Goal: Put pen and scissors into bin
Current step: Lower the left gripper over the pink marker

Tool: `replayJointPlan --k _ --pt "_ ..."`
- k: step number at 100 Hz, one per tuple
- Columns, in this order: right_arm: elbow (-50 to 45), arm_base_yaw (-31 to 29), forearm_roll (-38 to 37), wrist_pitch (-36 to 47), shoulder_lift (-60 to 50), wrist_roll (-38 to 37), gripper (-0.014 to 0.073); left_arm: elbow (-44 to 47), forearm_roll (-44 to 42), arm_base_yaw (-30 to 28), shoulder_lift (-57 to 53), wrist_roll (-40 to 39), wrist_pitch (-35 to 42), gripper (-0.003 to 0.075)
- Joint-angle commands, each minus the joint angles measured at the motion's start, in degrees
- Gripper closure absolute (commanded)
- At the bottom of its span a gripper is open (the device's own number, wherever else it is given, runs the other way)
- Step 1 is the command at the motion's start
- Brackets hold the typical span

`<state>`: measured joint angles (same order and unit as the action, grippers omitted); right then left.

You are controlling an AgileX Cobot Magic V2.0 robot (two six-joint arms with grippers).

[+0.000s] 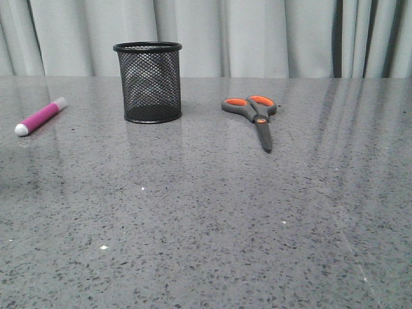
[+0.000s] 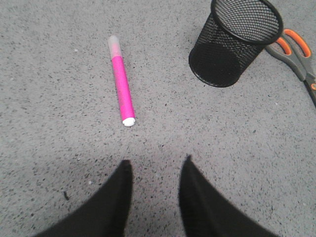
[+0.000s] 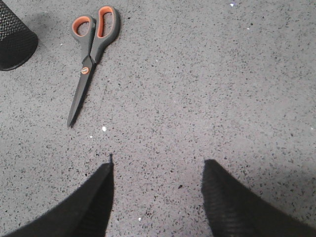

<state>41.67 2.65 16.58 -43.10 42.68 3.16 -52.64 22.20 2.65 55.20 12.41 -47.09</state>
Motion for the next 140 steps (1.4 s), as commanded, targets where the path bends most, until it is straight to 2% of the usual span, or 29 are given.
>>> replayJointPlan --k 1,10,56,79,89,140 --pt "2.07 -0.37 0.05 3.39 0.26 0.86 0.0194 -2.98 3.57 0.23 2.40 1.57 3.88 0.0356" --pt "2.07 -0.37 0.05 3.50 0.26 0.86 0.0194 -4.84 4.69 0.23 5.99 3.77 3.98 0.0309" --pt "2.07 -0.37 0.05 5.96 0.26 1.09 0.0194 -16.82 4.53 1.18 27.16 4.10 2.63 0.0312" --pt "2.07 -0.37 0.05 6.69 0.26 1.09 0.0194 -21.79 -2.03 4.15 35.81 3.10 3.61 0.0313" --pt "2.07 -0.37 0.05 6.69 0.26 1.09 0.0194 -22.72 -3.20 3.99 37.64 0.60 5.07 0.0313" --pt "2.07 -0.37 0.05 6.80 0.26 1.18 0.0194 -22.94 -4.20 4.12 43.32 0.70 7.26 0.0326"
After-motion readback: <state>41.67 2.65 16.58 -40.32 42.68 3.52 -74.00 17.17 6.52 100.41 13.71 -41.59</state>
